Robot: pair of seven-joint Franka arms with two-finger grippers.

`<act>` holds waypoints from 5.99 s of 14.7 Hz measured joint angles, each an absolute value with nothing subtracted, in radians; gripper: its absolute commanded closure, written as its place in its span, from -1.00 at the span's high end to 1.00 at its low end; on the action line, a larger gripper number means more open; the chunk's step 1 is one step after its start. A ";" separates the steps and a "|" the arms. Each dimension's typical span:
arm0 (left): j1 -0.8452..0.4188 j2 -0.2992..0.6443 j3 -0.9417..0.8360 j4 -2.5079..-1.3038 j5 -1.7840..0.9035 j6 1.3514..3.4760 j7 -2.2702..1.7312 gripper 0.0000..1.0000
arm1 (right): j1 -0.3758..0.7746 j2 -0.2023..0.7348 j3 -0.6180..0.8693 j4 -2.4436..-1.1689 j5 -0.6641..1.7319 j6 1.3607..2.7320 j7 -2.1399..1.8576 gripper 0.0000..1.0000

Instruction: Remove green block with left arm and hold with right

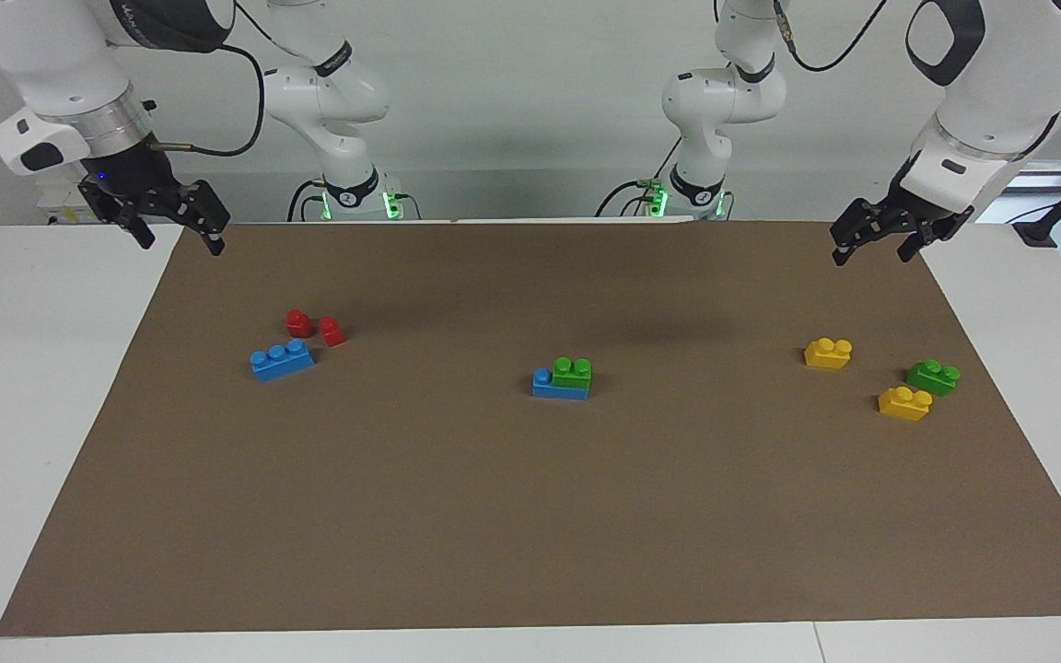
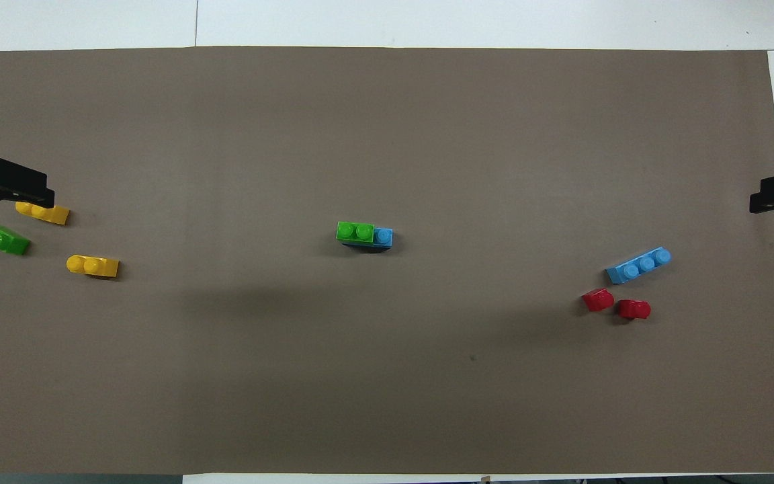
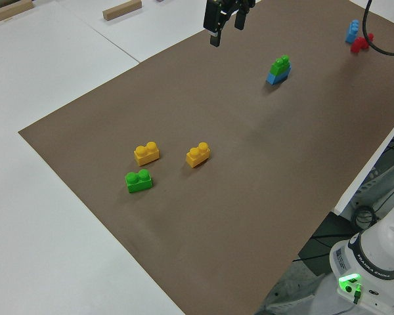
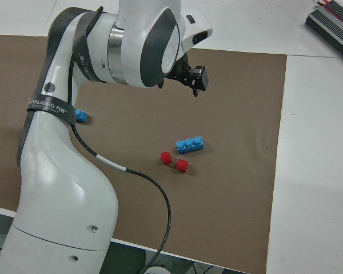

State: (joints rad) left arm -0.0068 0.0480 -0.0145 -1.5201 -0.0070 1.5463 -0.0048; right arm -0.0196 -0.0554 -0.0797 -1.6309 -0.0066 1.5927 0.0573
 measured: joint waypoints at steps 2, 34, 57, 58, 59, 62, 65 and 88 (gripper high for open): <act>-0.007 0.050 -0.014 -1.520 -0.007 1.554 -0.005 1.00 | -0.020 -0.055 -0.079 -1.631 -0.007 1.593 0.057 1.00; -0.178 -0.021 -0.036 -1.730 -0.008 1.723 -0.453 1.00 | 0.336 0.124 -0.050 -1.960 0.473 2.284 1.344 0.98; -0.544 0.099 -0.039 -1.936 -0.019 2.151 -1.908 1.00 | 0.569 0.405 -0.050 -1.954 0.856 2.572 1.413 0.98; -0.544 0.113 -0.038 -1.928 -0.019 2.155 -1.917 1.00 | 0.571 0.406 -0.050 -1.953 0.859 2.572 1.413 0.98; -0.544 0.127 -0.037 -1.921 -0.019 2.159 -1.926 1.00 | 0.573 0.406 -0.050 -1.952 0.860 2.574 1.413 0.97; -0.544 0.151 -0.036 -1.907 -0.019 2.166 -1.976 1.00 | 0.586 0.413 -0.049 -1.951 0.860 2.593 1.413 0.80; -0.546 0.171 -0.036 -1.904 -0.013 2.181 -2.035 1.00 | 0.591 0.429 -0.049 -1.951 0.860 2.616 1.413 0.46; -0.594 0.327 -0.036 -1.850 0.053 2.269 -2.175 -0.25 | 0.591 0.432 -0.052 -1.951 0.860 2.636 1.413 -1.00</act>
